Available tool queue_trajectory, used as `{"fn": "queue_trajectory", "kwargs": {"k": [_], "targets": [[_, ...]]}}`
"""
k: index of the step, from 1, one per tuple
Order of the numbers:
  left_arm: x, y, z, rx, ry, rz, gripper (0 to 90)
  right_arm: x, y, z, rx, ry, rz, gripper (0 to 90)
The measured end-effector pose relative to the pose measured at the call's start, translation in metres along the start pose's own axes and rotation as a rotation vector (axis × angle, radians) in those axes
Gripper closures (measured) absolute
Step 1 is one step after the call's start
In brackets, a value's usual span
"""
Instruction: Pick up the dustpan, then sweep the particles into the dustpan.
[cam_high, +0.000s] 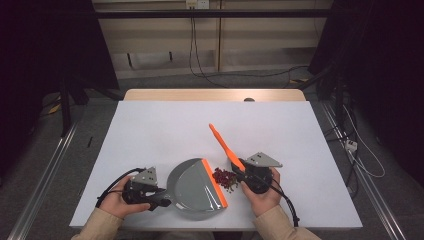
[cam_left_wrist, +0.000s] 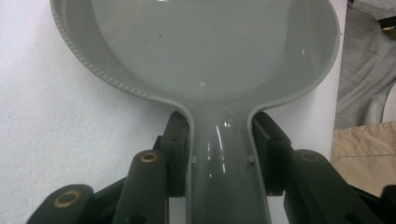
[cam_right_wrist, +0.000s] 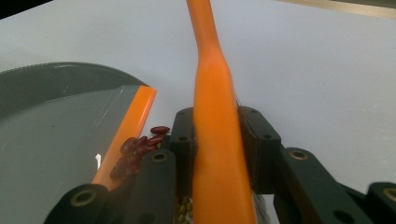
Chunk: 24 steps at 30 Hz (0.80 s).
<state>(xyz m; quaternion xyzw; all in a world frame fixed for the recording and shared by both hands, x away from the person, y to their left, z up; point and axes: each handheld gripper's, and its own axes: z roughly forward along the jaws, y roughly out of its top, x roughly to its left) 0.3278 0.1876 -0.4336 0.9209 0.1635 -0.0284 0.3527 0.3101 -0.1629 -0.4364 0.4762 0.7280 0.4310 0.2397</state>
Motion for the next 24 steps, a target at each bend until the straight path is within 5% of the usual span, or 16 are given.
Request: {"fn": "queue_trajectory", "kwargs": {"k": [24], "targets": [[-0.0004,0.0002,0.0034,-0.012,-0.013,-0.006,63.1,0.0081,0.0006,0.0021,0.002,0.016,0.038,69.2]]}}
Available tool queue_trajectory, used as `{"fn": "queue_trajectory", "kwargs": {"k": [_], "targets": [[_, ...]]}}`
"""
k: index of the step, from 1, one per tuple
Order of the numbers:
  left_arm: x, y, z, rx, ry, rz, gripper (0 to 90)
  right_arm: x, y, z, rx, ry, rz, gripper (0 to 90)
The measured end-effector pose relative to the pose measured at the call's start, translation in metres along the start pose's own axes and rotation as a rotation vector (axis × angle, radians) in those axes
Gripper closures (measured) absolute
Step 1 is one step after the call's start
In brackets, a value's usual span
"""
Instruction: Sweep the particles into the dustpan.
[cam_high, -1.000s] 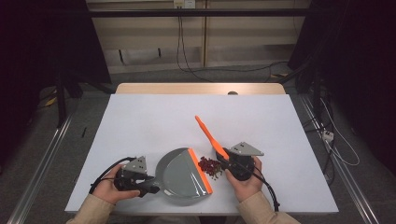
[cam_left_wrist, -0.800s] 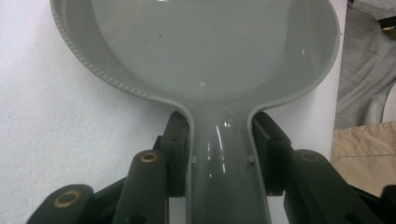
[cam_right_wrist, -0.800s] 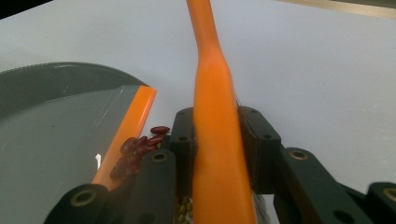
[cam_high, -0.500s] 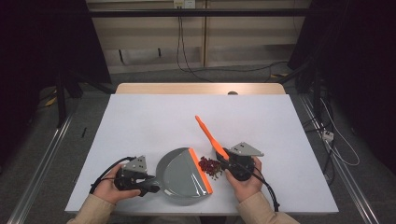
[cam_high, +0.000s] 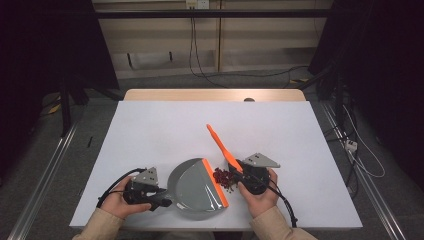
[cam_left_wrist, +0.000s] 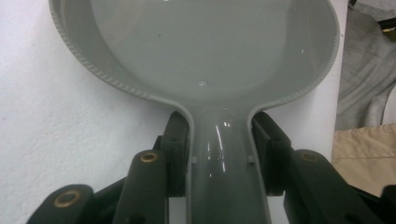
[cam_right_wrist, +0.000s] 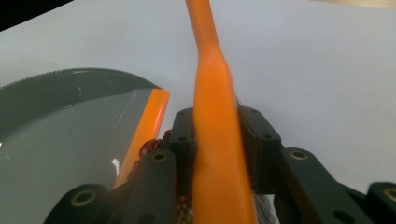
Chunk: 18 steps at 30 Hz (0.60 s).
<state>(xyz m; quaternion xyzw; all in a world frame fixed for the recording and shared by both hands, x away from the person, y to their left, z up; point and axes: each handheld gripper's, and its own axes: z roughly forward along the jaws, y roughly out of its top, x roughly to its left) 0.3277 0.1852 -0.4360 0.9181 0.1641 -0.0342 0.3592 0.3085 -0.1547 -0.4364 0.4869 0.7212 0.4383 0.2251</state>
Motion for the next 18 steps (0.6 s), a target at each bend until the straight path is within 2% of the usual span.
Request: {"fn": "queue_trajectory", "kwargs": {"k": [3,7,10,14,18], "targets": [[-0.001,0.001,0.0,0.005,0.007,0.0,63.1,0.006,0.0,0.001,-0.002,0.004,0.003,69.2],[-0.001,0.002,0.002,0.004,-0.006,-0.004,63.0,0.01,0.0,0.003,-0.005,0.006,0.016,69.1],[-0.002,0.002,0.003,0.006,0.007,-0.005,63.0,0.014,0.0,0.003,-0.007,0.016,0.023,69.1],[-0.002,0.003,0.004,0.003,-0.007,-0.006,63.0,0.019,-0.001,0.004,-0.011,0.018,0.024,69.1],[-0.002,0.003,0.004,0.003,-0.006,-0.008,63.1,0.022,-0.002,0.004,-0.018,0.025,0.049,69.1]]}}
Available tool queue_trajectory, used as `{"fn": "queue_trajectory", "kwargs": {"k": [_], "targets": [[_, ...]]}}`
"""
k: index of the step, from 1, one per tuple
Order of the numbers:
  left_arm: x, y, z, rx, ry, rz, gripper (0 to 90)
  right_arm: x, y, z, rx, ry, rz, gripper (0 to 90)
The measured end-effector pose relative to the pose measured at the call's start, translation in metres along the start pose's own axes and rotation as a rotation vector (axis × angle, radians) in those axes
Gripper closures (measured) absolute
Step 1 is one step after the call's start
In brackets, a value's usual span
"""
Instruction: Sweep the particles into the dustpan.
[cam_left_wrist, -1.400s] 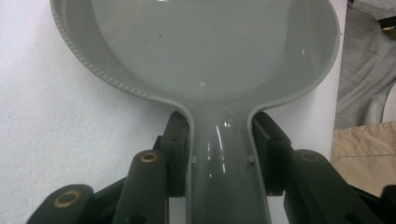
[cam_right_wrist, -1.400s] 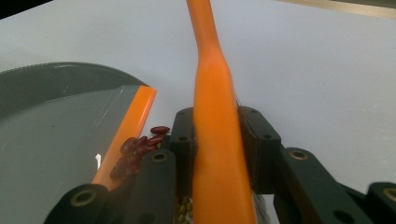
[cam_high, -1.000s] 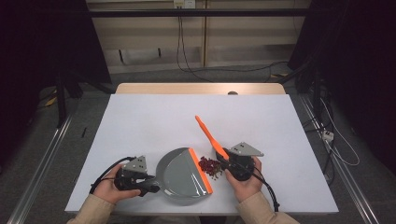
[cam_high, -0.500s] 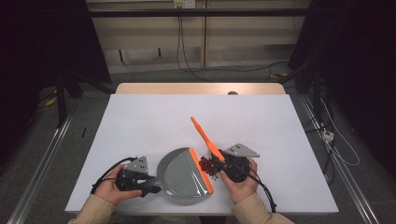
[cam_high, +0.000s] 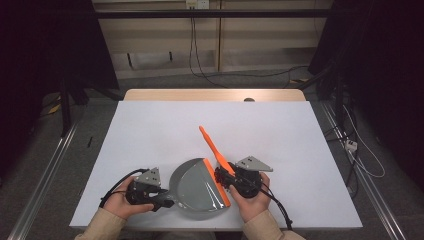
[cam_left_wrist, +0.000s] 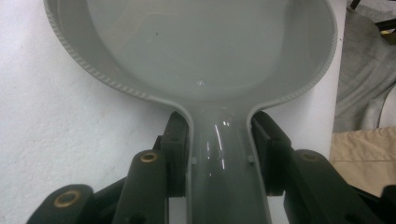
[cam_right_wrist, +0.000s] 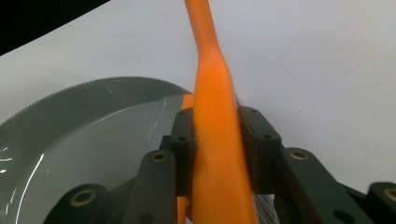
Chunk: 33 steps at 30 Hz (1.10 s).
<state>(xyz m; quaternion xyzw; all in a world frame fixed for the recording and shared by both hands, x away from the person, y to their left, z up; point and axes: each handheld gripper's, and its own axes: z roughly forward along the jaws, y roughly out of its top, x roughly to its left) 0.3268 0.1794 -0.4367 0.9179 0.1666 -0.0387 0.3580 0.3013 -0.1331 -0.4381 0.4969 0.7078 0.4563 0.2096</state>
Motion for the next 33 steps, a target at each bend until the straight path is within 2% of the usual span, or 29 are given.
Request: {"fn": "queue_trajectory", "kwargs": {"k": [8,11,12,13,14,22,27,33], "targets": [[-0.001,0.0,0.001,0.004,0.007,-0.004,63.0,0.007,-0.002,0.002,-0.011,0.002,0.01,69.0],[-0.001,0.0,0.001,0.003,-0.007,-0.005,63.0,0.008,-0.002,0.002,-0.01,0.007,0.017,69.0],[-0.002,0.0,0.001,0.004,0.027,-0.005,63.1,0.009,-0.002,0.002,-0.01,0.008,0.02,69.0],[0.001,0.0,0.001,0.002,-0.031,-0.005,63.0,0.01,-0.002,0.003,-0.012,0.018,0.023,69.0],[-0.001,0.0,0.001,0.005,0.009,-0.006,63.0,0.011,-0.002,0.003,-0.013,0.016,0.019,68.9],[-0.001,-0.001,0.002,-0.009,0.0,-0.012,63.0,0.018,-0.002,0.007,-0.021,0.028,0.03,68.9],[-0.001,0.0,0.002,-0.004,0.009,-0.013,63.1,0.019,-0.001,0.008,-0.023,0.036,0.051,68.9],[-0.001,-0.001,0.002,-0.012,-0.001,-0.016,63.1,0.023,0.0,0.01,-0.018,0.048,0.048,68.9]]}}
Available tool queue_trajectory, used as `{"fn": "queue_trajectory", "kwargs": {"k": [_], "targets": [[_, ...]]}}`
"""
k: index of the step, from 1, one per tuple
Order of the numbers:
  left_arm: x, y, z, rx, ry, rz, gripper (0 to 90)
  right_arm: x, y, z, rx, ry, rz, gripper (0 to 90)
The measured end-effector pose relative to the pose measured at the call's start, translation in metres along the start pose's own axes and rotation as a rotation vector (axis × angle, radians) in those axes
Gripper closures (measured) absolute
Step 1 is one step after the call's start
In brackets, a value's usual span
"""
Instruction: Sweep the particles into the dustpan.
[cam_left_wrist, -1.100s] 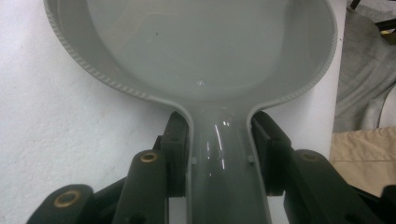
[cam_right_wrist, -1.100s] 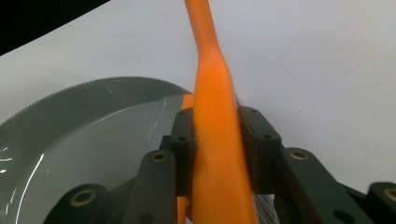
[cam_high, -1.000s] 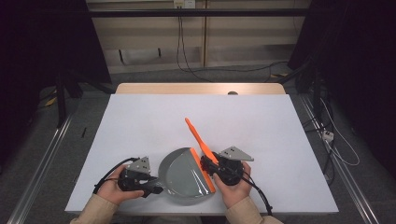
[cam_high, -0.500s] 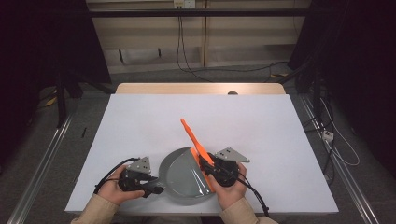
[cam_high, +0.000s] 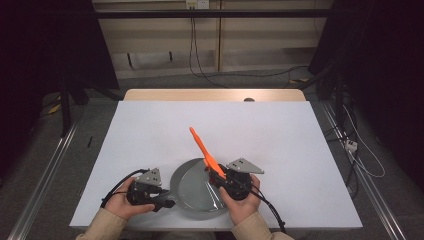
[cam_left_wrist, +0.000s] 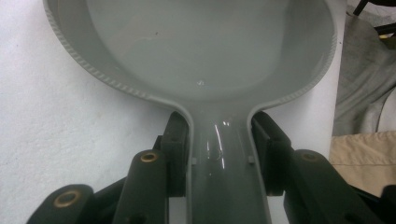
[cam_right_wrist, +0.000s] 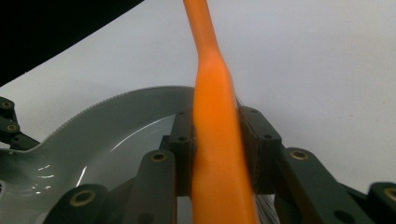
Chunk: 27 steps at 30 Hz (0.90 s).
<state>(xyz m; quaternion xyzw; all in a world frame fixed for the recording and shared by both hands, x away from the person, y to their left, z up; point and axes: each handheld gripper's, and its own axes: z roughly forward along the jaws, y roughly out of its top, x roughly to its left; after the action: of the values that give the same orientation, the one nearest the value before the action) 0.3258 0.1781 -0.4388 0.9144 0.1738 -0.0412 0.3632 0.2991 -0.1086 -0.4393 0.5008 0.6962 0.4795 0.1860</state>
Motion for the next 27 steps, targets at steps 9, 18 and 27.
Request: {"fn": "queue_trajectory", "kwargs": {"k": [9,18,27], "targets": [[0.0,0.0,-0.001,0.0,0.002,-0.001,63.1,0.008,0.004,0.002,-0.014,0.044,0.012,69.1],[0.001,-0.002,-0.001,-0.007,0.0,-0.001,63.1,0.035,0.011,0.017,0.0,0.093,-0.029,70.4],[0.002,-0.003,-0.001,-0.01,0.002,-0.009,63.1,0.026,0.03,0.005,-0.056,0.119,-0.032,70.8]]}}
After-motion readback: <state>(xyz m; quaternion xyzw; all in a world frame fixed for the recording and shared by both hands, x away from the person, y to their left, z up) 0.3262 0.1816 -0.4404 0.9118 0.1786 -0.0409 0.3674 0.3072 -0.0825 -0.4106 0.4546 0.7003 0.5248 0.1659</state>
